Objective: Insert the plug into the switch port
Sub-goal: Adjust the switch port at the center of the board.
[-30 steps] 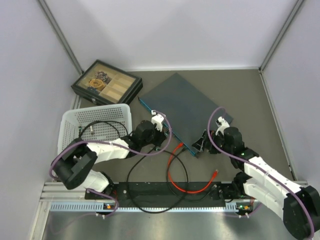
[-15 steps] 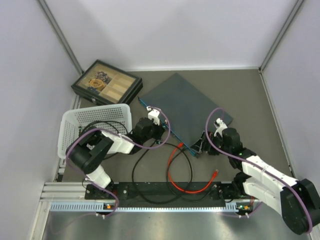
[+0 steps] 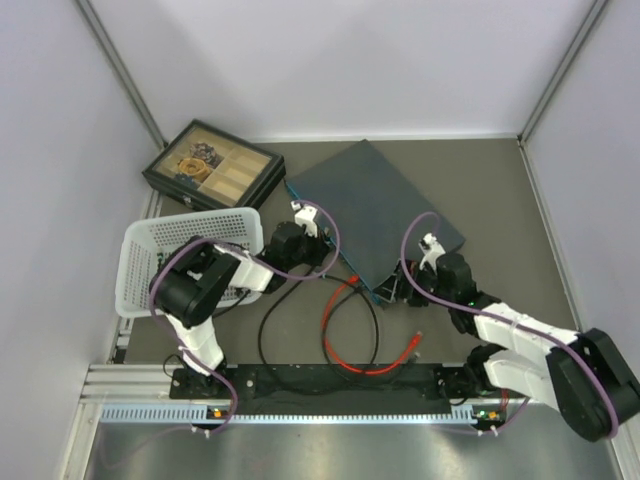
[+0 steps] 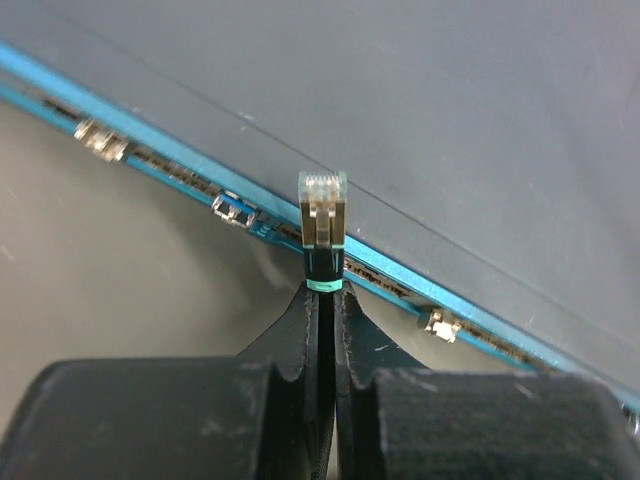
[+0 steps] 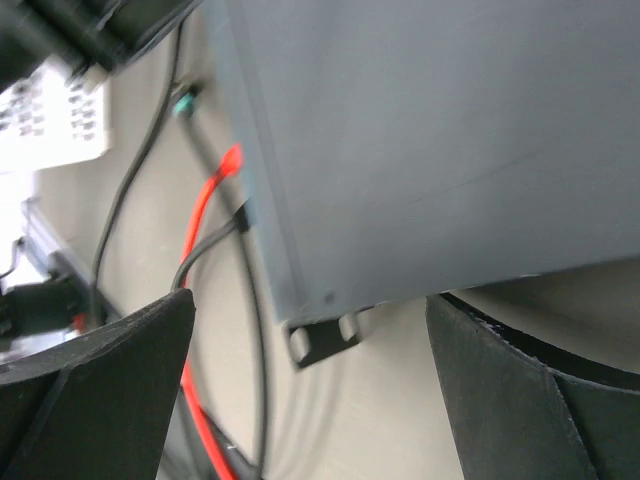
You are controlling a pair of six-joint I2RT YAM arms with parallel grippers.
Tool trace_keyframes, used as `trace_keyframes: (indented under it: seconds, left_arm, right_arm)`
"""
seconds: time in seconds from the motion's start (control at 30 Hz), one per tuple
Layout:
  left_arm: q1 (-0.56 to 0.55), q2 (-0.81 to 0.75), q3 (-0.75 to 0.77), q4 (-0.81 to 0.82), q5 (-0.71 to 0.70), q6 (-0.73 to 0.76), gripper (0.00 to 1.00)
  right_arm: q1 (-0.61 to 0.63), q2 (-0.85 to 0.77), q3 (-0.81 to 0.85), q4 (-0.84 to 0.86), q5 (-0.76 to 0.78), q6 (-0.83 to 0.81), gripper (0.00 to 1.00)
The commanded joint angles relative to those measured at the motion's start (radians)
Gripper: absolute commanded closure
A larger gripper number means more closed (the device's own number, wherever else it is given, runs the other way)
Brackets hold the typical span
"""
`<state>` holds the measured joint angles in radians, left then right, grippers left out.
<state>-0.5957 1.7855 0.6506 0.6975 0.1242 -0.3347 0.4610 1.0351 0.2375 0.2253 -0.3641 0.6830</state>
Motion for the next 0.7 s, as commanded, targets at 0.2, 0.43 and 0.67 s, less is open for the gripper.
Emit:
trace_keyframes:
  seconds: [0.2,0.43,0.67]
  left_arm:
    - [0.057,0.023,0.141,0.085,0.141,0.042,1.0]
    - [0.051,-0.288,0.049,-0.253,0.092,0.164,1.0]
    - [0.051,-0.609,0.187,-0.787,-0.535,0.278,1.0]
  right_arm:
    - [0.064,0.096,0.12,0.165,-0.03,0.023,0.04]
    - [0.062,-0.133,0.207,-0.303,0.146,-0.175,0.04]
    - [0.064,-0.181,0.212,-0.319,0.148,-0.249,0.04]
